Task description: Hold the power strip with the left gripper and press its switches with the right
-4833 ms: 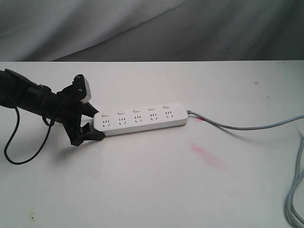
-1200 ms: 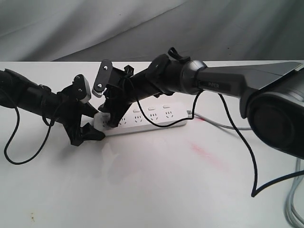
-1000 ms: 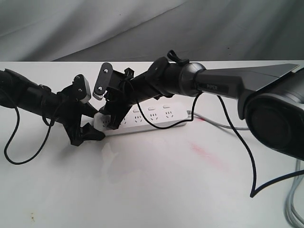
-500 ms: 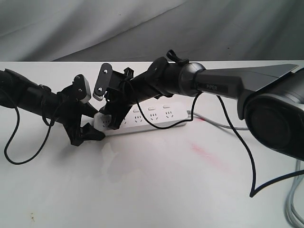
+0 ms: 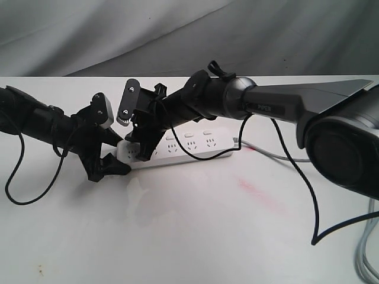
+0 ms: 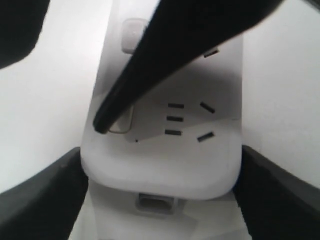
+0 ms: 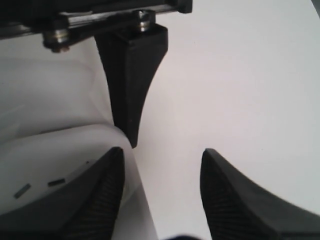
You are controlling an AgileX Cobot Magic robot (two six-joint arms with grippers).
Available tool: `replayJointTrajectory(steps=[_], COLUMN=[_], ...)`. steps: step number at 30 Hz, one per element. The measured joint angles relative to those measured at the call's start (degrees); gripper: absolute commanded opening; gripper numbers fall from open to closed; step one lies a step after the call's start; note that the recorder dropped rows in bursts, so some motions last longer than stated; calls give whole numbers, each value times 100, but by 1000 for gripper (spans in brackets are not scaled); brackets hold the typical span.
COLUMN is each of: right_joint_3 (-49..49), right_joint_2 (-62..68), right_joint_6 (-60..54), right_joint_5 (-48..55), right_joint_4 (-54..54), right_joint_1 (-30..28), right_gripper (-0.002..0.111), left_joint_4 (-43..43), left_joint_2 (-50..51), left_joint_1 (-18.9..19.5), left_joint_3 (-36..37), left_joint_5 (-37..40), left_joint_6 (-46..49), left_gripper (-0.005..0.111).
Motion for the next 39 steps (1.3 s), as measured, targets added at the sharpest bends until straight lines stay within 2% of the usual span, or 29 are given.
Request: replayJointTrajectory(steps=[24, 39], right_joint_3=[-74, -102], right_joint_2=[108, 130], right_joint_6=[38, 597], right_joint_5=[228, 228], right_joint_4=[113, -199], right_joint_1=[0, 0], right_gripper=[46, 46], left_joint_4=[0, 0], left_joint_2=[0, 0], left_joint_1=[0, 0], left_joint_3=[0, 0], left_joint_5=[0, 0], left_joint_6=[0, 0], left_gripper=[58, 58])
